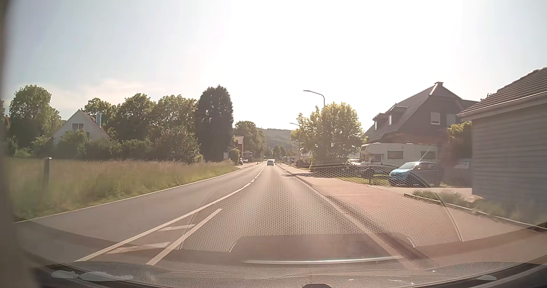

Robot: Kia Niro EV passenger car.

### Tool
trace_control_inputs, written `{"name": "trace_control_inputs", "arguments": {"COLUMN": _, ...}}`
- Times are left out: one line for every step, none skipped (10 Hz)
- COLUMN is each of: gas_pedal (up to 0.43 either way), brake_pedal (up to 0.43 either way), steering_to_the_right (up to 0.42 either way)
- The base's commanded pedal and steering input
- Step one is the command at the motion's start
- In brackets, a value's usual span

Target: Follow the waypoints while adhering to traffic rules and regulations

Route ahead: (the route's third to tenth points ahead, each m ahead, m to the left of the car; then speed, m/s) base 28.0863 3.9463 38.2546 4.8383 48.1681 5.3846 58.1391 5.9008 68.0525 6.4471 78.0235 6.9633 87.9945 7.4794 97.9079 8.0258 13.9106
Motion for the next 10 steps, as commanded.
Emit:
{"name": "trace_control_inputs", "arguments": {"gas_pedal": 0.189, "brake_pedal": 0.000, "steering_to_the_right": -0.009}}
{"name": "trace_control_inputs", "arguments": {"gas_pedal": 0.189, "brake_pedal": 0.000, "steering_to_the_right": -0.009}}
{"name": "trace_control_inputs", "arguments": {"gas_pedal": 0.177, "brake_pedal": 0.000, "steering_to_the_right": -0.009}}
{"name": "trace_control_inputs", "arguments": {"gas_pedal": 0.177, "brake_pedal": 0.000, "steering_to_the_right": -0.010}}
{"name": "trace_control_inputs", "arguments": {"gas_pedal": 0.157, "brake_pedal": 0.000, "steering_to_the_right": -0.010}}
{"name": "trace_control_inputs", "arguments": {"gas_pedal": 0.157, "brake_pedal": 0.000, "steering_to_the_right": -0.010}}
{"name": "trace_control_inputs", "arguments": {"gas_pedal": 0.157, "brake_pedal": 0.000, "steering_to_the_right": -0.010}}
{"name": "trace_control_inputs", "arguments": {"gas_pedal": 0.157, "brake_pedal": 0.000, "steering_to_the_right": -0.011}}
{"name": "trace_control_inputs", "arguments": {"gas_pedal": 0.157, "brake_pedal": 0.000, "steering_to_the_right": -0.011}}
{"name": "trace_control_inputs", "arguments": {"gas_pedal": 0.169, "brake_pedal": 0.000, "steering_to_the_right": -0.011}}
